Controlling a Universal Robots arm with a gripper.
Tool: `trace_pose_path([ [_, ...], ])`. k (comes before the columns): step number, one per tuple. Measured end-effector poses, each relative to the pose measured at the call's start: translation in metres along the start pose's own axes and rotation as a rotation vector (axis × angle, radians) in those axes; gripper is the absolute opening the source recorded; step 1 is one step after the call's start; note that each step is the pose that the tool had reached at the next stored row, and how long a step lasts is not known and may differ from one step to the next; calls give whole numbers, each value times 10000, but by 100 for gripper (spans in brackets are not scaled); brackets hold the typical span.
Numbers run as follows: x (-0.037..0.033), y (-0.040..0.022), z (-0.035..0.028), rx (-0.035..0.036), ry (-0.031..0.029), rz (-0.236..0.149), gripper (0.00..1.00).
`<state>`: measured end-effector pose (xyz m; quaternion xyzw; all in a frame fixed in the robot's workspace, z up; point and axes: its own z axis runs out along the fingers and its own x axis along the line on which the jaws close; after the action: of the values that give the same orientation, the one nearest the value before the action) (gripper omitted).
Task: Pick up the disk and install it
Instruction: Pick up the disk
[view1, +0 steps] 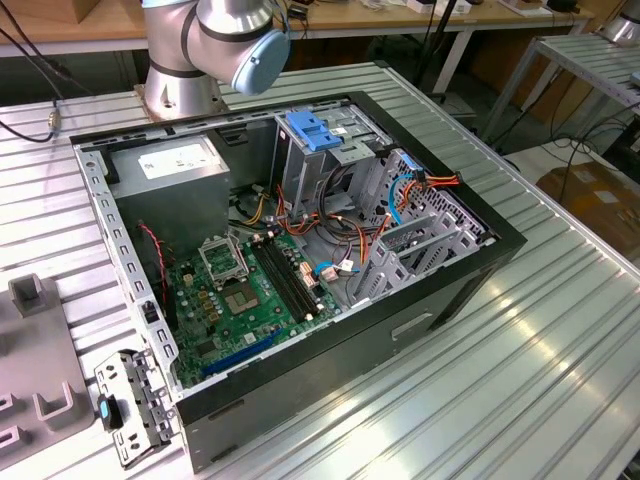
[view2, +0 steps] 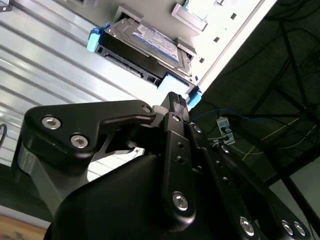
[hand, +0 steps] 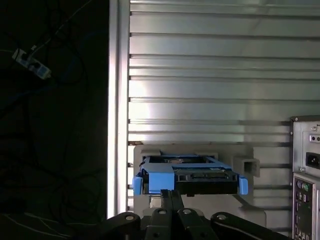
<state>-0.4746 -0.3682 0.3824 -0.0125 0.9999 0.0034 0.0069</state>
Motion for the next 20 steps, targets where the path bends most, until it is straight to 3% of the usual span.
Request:
trace_pose_path([
  [4, 0, 0, 0, -12, 6, -885, 11],
  [7, 0, 0, 0, -27, 13, -1942, 11],
  [18, 0, 0, 1, -60, 29, -4307, 11],
  [20, 0, 0, 2, -69, 33, -5027, 11],
])
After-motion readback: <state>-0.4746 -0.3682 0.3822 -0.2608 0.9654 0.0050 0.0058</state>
